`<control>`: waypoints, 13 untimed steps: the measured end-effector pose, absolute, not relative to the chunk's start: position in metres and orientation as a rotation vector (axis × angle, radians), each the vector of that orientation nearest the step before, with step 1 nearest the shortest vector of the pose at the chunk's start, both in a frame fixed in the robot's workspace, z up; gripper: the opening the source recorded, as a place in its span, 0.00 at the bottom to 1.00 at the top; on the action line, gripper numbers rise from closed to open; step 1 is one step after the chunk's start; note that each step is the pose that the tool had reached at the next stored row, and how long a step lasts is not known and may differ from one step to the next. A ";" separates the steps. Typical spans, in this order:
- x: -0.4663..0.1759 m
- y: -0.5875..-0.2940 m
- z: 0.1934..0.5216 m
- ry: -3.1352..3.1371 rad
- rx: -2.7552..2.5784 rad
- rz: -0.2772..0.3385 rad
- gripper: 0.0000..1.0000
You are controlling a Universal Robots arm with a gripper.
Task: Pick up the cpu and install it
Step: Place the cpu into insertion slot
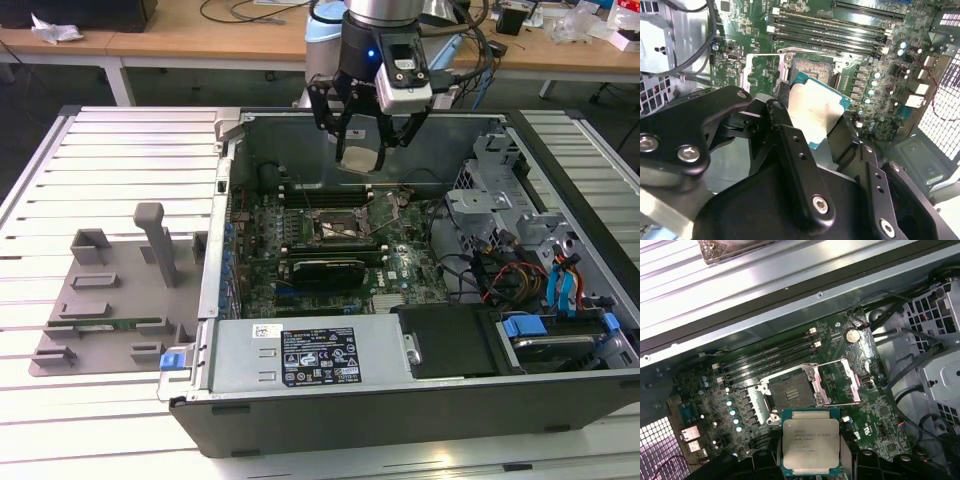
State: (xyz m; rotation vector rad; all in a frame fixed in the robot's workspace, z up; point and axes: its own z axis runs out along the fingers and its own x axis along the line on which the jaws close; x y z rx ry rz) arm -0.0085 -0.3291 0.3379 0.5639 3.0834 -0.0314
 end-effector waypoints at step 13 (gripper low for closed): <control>-0.009 -0.329 0.338 3.027 0.820 -0.032 0.55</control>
